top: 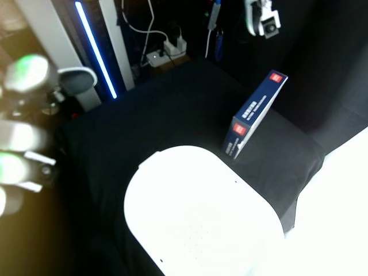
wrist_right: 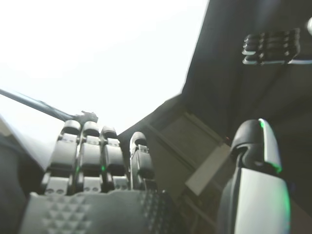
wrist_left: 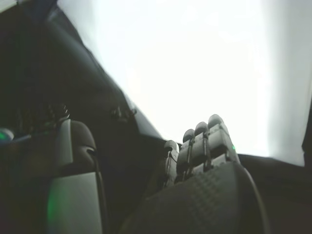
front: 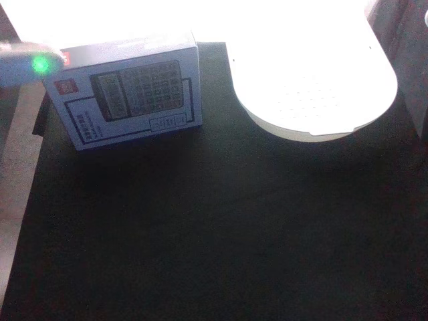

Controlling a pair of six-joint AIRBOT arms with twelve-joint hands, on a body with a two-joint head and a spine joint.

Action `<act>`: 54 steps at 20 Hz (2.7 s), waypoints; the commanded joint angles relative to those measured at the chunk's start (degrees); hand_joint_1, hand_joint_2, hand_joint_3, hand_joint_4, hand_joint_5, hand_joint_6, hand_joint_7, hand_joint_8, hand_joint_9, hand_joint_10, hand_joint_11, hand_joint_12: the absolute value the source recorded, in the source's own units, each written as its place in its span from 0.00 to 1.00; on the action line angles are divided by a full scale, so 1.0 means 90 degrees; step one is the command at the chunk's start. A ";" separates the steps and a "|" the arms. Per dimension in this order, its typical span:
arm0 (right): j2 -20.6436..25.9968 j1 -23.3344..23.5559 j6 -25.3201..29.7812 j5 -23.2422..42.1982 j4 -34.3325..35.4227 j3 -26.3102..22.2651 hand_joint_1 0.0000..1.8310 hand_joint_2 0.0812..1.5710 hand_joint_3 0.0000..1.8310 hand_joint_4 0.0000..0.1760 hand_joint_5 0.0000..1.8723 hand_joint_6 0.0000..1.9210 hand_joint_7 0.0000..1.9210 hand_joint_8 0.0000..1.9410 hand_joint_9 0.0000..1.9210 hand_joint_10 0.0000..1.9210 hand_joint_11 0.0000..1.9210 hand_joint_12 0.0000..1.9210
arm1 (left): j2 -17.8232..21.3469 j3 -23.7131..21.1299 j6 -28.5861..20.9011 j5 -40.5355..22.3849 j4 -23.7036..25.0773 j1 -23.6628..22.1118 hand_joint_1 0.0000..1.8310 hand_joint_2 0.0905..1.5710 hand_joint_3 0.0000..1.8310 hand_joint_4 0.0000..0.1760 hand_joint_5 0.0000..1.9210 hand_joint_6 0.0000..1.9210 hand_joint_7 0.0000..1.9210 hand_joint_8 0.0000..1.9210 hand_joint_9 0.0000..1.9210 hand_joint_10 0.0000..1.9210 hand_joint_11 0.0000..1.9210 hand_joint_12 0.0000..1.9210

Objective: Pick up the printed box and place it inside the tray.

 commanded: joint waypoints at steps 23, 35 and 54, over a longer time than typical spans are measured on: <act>-0.0009 0.0029 0.0006 0.0101 -0.0106 0.0317 0.42 0.48 0.00 1.00 0.03 0.01 0.00 0.00 0.00 0.00 0.00 0.00 | -0.1790 0.2136 -0.0671 0.4791 0.1739 -0.2221 0.20 0.46 0.00 0.30 0.02 0.00 0.11 0.00 0.10 0.00 0.00 0.31; -0.0124 0.0029 0.0006 0.0101 -0.0104 0.0369 0.41 0.49 0.00 0.68 0.10 0.01 0.06 0.00 0.02 0.00 0.00 0.00 | -0.1980 0.2125 -0.0669 0.4995 0.2193 -0.2226 0.71 0.64 0.00 0.00 0.55 0.38 0.67 0.30 0.73 0.20 0.63 0.56; -0.0356 0.0308 0.0010 -0.0229 -0.0220 0.0503 0.41 0.36 0.00 1.00 0.00 0.00 0.00 0.00 0.00 0.00 0.00 0.00 | -0.0916 0.1257 -0.0392 0.3647 0.2355 -0.3337 0.69 0.69 0.00 0.00 0.46 0.47 0.56 0.55 0.65 0.47 0.57 0.71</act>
